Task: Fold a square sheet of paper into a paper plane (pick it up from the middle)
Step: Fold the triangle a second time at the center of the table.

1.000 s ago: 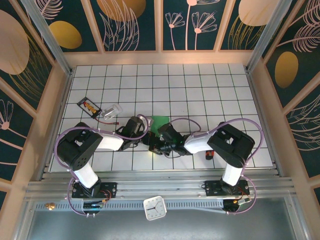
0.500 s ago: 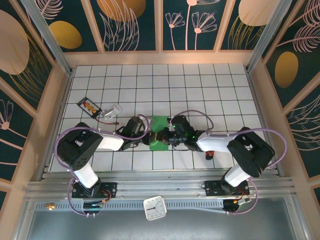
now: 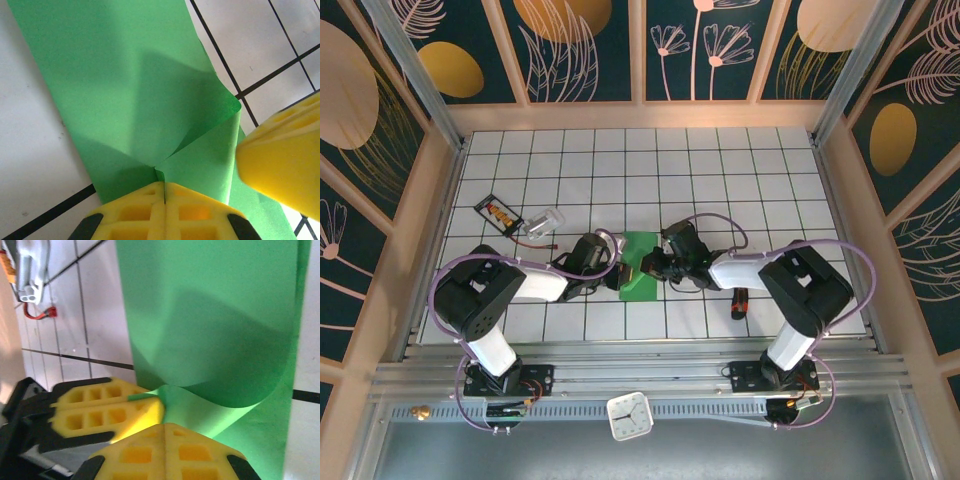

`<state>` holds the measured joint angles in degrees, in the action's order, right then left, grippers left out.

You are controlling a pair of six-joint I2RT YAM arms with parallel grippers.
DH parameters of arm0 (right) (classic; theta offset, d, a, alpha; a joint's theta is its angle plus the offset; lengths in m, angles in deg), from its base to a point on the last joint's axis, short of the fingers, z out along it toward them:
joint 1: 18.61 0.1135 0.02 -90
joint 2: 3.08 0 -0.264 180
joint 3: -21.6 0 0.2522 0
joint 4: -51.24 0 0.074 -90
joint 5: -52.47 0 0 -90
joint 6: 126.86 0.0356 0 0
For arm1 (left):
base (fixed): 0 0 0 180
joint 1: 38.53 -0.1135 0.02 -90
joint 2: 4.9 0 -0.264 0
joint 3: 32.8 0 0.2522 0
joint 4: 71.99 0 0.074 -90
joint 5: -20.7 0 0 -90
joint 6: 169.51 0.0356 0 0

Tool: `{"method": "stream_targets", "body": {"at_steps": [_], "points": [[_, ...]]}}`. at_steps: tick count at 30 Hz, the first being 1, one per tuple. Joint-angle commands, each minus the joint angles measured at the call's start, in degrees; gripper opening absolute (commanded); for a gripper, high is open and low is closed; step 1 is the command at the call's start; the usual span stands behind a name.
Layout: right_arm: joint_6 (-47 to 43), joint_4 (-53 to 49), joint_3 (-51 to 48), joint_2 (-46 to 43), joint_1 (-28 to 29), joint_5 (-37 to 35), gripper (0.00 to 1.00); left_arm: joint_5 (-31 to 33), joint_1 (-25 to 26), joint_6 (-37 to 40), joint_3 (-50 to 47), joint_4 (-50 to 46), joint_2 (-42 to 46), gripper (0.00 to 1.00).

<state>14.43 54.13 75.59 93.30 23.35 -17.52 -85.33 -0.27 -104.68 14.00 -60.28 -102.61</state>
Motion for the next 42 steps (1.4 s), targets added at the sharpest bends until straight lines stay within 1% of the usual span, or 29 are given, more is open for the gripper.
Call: {"method": "stream_targets", "body": {"at_steps": [1, 18, 21, 25, 27, 29, 35, 42], "points": [[-1.51, 0.72, 2.21, 1.8, -0.38, 1.17, 0.0, 2.75, 0.24, -0.12, -1.11, -8.73, -2.4, 0.0], [-5.58, -4.36, 0.56, 4.71, -4.53, -1.2, 0.0, 3.08, 0.3, 0.28, -1.37, -8.79, -2.4, 0.0], [-6.83, -5.59, 0.55, 3.59, -6.14, -1.53, 0.0, 3.16, 0.32, 0.25, -1.37, -8.83, -2.65, 0.0], [-9.55, -7.74, 1.95, -0.46, -7.39, -2.47, 0.0, 3.34, 0.28, 0.38, -1.4, -8.83, -2.57, 0.0], [-9.65, -6.92, 2.43, -1.94, -6.69, -1.51, 0.0, 3.33, 0.24, 0.38, -1.31, -9.06, -2.56, 0.0], [-8.92, -5.88, 3.16, -2.1, -4.6, -0.31, 0.0, 3.24, 0.28, 0.46, -1.31, -9.12, -2.55, 0.0], [-5.99, -1.6, 4.45, 0.39, 0.35, 1.2, 0.0, 3.28, 0.27, 0.38, -1.31, -9.13, -2.75, 0.0], [-5.6, -0.06, 3.73, 4.45, -0.26, 1.7, 0.0, 3.17, 0.3, 0.47, -1.25, -9.13, -2.73, 0.0]]}}
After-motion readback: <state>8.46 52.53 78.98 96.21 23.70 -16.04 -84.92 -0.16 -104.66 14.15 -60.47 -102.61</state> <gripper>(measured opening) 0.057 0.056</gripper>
